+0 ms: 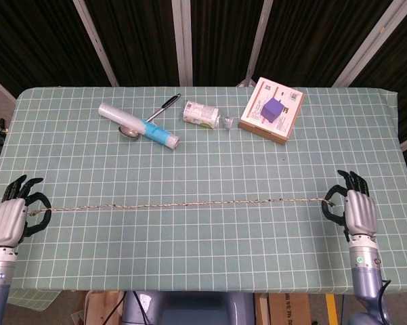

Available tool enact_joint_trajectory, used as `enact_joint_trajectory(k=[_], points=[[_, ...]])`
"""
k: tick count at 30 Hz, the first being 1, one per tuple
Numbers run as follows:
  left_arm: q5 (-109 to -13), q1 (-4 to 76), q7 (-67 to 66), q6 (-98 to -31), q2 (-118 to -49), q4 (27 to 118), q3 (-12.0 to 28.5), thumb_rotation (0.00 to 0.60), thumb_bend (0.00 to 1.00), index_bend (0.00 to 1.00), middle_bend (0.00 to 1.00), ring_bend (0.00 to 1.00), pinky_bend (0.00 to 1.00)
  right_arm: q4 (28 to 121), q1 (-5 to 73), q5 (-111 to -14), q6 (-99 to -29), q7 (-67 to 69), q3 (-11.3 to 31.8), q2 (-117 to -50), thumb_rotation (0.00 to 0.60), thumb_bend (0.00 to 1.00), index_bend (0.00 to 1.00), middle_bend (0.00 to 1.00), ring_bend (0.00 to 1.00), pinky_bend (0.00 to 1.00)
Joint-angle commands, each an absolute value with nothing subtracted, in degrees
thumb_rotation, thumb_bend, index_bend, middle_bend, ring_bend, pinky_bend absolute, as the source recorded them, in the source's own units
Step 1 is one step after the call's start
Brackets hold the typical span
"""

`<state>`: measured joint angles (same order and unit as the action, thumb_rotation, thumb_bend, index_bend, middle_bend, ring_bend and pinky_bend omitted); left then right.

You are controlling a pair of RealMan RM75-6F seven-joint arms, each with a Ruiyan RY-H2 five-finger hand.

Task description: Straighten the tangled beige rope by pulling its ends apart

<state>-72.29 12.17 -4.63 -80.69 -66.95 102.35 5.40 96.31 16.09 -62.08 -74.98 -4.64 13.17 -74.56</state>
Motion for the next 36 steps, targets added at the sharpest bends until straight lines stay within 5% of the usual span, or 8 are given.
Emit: enact_joint_trajectory(k=[1, 36], points=[[-71.83, 12.31, -5.13, -80.13, -67.55, 101.48, 5.55, 0.600, 0.56, 0.60, 0.15, 0.00, 0.00, 94.86, 15.78, -61.82, -74.34, -3.62, 13.02, -74.84, 0.600, 0.46, 0.66, 0.16, 0.00, 0.00], [-66.61, 18.78, -19.12, -72.94, -79.70, 92.13, 7.41, 0.600, 0.56, 0.60, 0.15, 0.00, 0.00, 82.61, 17.35, -60.10, -69.29, -5.96, 12.15, -79.77, 0.600, 0.46, 0.66, 0.16, 0.00, 0.00]])
